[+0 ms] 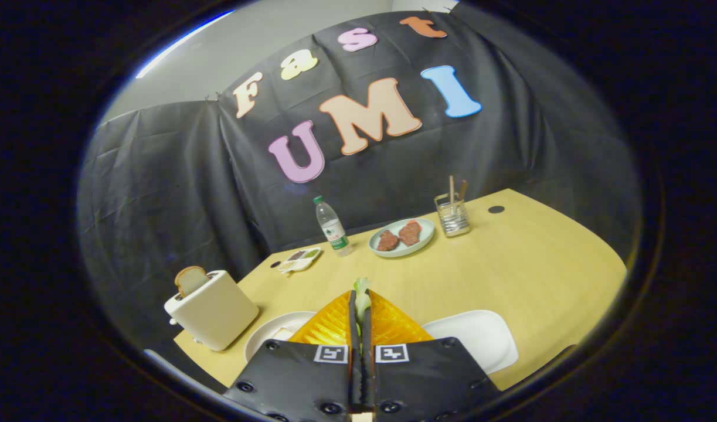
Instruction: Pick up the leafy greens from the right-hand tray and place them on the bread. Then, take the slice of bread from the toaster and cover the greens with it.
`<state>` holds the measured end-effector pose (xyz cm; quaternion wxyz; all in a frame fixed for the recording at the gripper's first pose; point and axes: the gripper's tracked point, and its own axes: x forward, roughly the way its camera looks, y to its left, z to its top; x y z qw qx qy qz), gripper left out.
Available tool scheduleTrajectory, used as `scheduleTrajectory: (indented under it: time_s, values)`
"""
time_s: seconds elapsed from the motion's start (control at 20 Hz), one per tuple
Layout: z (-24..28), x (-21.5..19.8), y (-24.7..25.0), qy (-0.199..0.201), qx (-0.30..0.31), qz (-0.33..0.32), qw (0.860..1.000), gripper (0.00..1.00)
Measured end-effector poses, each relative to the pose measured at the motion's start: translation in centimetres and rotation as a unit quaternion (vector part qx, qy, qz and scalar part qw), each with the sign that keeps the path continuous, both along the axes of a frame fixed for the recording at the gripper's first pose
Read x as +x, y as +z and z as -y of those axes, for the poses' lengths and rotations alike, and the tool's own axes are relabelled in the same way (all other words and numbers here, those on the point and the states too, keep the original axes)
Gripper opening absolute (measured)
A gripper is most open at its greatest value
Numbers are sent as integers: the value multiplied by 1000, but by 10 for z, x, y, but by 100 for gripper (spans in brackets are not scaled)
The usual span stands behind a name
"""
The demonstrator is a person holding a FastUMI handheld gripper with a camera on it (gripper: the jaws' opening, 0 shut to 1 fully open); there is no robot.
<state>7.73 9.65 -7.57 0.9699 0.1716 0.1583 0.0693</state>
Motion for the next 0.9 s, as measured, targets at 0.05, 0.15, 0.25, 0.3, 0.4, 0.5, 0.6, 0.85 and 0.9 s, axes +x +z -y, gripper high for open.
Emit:
scheduleTrajectory:
  time_s: [0.05, 0.15, 0.25, 0.3, 0.4, 0.5, 0.6, 0.85, 0.9]
  values:
    - [-16, 0, 4, 12, 5, 4, 1000, 3]
    - [-50, 1, 12, 37, 21, 11, 999, 3]
    - [-86, 4, 17, 62, 39, 16, 997, 3]
    - [-102, 4, 21, 72, 46, 17, 996, 3]
    - [-133, 5, 20, 92, 50, 16, 994, 3]
    - [-159, 4, 15, 109, 47, 10, 993, 3]
    - [-184, 4, 7, 124, 48, -1, 991, 3]
    - [-208, 9, -32, 130, 20, -47, 990, 3]
    - [-205, 12, -41, 124, 6, -57, 991, 3]
